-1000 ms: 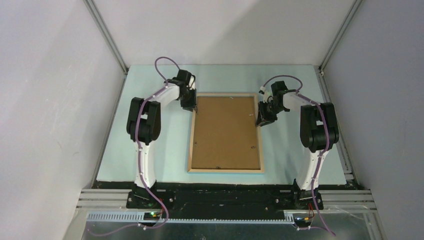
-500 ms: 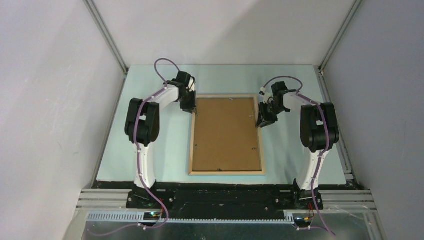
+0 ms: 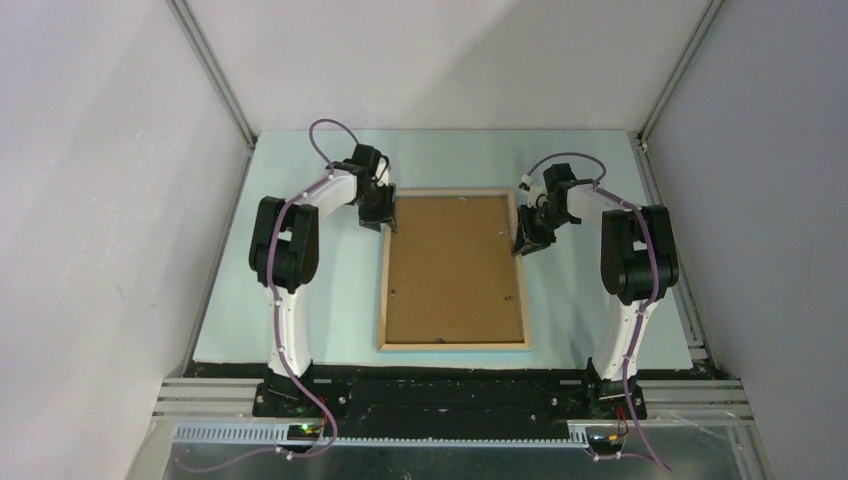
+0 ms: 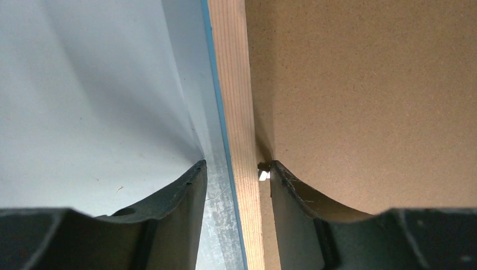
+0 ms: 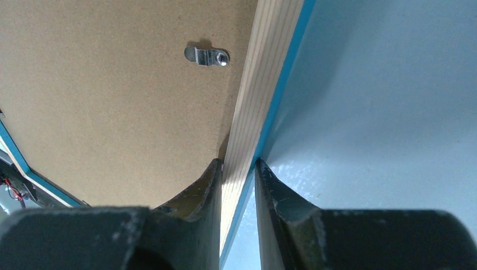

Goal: Put the photo into the frame
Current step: Install the photo frame at the center of the board.

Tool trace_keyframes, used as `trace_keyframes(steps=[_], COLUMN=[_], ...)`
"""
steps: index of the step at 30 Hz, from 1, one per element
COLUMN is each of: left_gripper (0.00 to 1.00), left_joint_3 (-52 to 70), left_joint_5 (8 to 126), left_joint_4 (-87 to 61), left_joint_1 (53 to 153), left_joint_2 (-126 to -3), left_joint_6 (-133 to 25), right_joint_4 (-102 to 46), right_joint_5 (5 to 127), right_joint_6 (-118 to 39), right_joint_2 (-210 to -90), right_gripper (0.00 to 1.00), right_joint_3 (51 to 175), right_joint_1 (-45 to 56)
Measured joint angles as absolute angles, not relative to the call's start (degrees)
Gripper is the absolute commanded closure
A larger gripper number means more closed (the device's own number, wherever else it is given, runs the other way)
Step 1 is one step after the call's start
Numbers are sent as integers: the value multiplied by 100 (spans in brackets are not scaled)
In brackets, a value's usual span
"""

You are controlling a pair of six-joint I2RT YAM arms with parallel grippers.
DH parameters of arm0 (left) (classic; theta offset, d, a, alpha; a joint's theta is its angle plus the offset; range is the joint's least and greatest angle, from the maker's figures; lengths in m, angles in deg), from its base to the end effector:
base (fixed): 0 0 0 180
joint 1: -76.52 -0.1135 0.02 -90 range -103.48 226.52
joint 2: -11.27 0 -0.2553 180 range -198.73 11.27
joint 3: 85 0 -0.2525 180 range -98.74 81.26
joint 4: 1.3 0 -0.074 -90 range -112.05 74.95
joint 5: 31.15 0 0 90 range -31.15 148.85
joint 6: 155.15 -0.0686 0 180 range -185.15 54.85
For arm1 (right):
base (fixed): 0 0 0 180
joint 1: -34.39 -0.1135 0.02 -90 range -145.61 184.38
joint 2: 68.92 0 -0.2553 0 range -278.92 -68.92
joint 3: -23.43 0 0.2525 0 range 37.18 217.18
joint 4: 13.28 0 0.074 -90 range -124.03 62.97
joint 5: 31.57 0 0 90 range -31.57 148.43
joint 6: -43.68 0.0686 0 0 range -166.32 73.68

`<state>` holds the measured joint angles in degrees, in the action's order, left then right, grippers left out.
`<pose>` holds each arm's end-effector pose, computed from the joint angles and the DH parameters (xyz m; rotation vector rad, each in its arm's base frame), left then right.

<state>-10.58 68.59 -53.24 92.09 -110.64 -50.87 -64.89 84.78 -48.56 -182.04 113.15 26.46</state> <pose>0.4301 -0.1319 0.1277 0.0772 2.7950 -0.3684 0.3791 0.0836 0.1172 -0.3374 2.8091 0.6796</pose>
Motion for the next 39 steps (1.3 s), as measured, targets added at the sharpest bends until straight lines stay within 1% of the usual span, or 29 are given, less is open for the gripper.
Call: trace_keyframes(steps=[6,10,17,25,32,36,39], left_gripper=[49,44,26,13,5,3,4], left_joint_3=[-1058,-1058,-1058,-981,-126,385,733], left_joint_5=[6857,6857,7021,7333,7851,8028,8050], left_joint_4=[-5327,-5329,-5329,-5346,-5340,-5368,-5401], left_joint_1=[9209,9209,9209,9209,9209,9234,9312], left_joint_2=[-11064,-11064,-11046,-10869,-10111,-9772,-9523], left_joint_6=[-5089,-5111,-5139,-5327,-5880,-6193,-6448], right_joint_4=[-6489,-6489,-6487,-6485,-6465,-6365,-6297], right_joint_5=[8485,8489,8513,8598,8760,8795,8837], right_joint_6=[-4856,-4856,-4856,-4790,-4585,-4412,-4263], right_joint_2=[-18204,-18204,-18204,-18204,-18204,-18204,-18204], right_gripper=[100,100,100,100,100,100,100], right_joint_3=[11310,11310,11306,11286,11229,11190,11151], right_joint_1=[2651,2653,2664,2740,3116,3243,3300])
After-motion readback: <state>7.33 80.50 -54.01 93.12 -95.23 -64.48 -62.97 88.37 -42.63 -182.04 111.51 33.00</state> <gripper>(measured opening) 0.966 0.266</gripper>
